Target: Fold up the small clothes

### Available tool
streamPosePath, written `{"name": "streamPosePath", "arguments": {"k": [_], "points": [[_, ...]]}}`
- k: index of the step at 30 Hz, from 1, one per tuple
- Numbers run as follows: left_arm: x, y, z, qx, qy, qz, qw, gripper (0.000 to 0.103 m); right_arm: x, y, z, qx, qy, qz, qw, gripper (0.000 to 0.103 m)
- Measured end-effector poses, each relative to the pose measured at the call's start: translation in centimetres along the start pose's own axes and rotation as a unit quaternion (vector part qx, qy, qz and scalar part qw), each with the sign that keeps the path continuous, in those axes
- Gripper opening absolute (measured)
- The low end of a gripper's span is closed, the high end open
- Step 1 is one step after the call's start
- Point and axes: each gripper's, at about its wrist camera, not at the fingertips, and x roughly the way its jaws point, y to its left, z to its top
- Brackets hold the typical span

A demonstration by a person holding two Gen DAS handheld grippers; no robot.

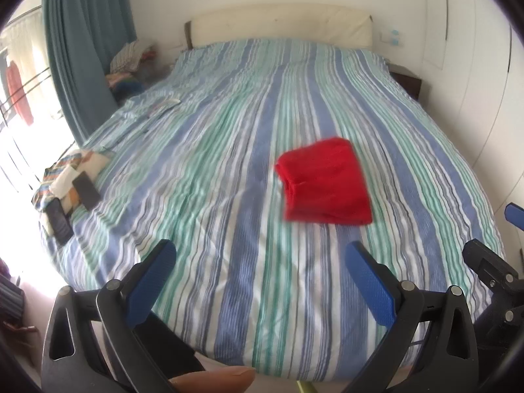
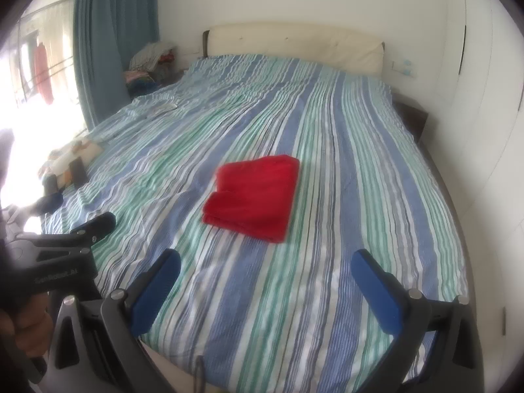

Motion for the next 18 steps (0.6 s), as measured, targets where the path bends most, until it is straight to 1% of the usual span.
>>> {"name": "streamPosePath", "arguments": {"k": [18], "points": [[0.25,0.6,0.31,-0.01,0.003,0.009,0.9999,0.103,0.37,0.96,0.23,-0.01,0.006,0.005,1.0,0.102]]}}
